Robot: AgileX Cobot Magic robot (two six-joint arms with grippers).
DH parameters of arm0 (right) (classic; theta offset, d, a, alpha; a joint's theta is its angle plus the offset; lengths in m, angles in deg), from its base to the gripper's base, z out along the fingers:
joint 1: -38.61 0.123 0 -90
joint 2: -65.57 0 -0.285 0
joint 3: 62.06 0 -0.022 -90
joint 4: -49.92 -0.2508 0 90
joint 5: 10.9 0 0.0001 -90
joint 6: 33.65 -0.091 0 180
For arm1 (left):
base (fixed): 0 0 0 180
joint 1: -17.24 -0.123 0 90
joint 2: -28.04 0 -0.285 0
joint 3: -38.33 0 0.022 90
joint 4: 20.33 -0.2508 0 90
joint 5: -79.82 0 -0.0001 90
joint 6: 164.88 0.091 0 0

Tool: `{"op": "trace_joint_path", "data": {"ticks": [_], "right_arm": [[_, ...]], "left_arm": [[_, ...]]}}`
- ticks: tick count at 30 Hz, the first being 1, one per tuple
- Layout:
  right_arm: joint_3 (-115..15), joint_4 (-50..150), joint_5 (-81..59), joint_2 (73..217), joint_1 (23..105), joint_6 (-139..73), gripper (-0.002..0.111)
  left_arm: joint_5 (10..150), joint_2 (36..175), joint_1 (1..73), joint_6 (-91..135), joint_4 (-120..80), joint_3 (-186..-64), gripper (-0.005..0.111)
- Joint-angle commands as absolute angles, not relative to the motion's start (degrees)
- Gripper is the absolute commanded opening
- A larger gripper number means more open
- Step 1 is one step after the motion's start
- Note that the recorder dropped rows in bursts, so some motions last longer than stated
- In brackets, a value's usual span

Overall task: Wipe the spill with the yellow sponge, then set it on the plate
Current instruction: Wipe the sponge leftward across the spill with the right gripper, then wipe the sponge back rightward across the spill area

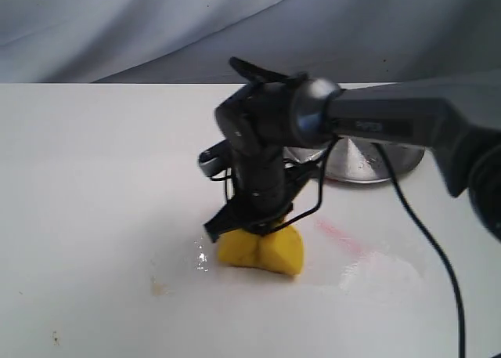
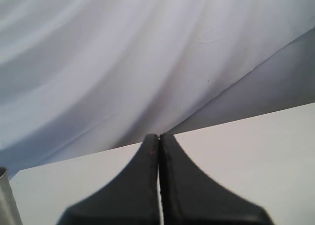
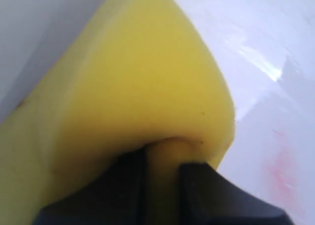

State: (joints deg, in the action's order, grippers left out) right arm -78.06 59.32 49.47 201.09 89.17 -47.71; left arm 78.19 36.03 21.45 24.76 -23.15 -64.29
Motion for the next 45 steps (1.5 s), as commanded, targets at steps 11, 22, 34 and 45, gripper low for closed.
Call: {"op": "trace_joint_path", "data": {"ticks": [11,22,34,45], "right_arm": [[-82.68,52.43,52.54,203.51,103.55,-43.06,0.0],[-56.67,67.59,47.04,191.31,95.47,-52.1,0.0],[-38.33,71.16,40.72,178.4,66.56,-53.62,0.0],[-45.86,61.12,35.8,182.45,63.94,-49.33,0.0]], "left_arm": [[78.49,35.83,21.2,24.24,-22.75,-64.46,0.0],[78.49,35.83,21.2,24.24,-22.75,-64.46,0.0],[78.49,35.83,21.2,24.24,-22.75,-64.46,0.0],[78.49,35.83,21.2,24.24,-22.75,-64.46,0.0]]}}
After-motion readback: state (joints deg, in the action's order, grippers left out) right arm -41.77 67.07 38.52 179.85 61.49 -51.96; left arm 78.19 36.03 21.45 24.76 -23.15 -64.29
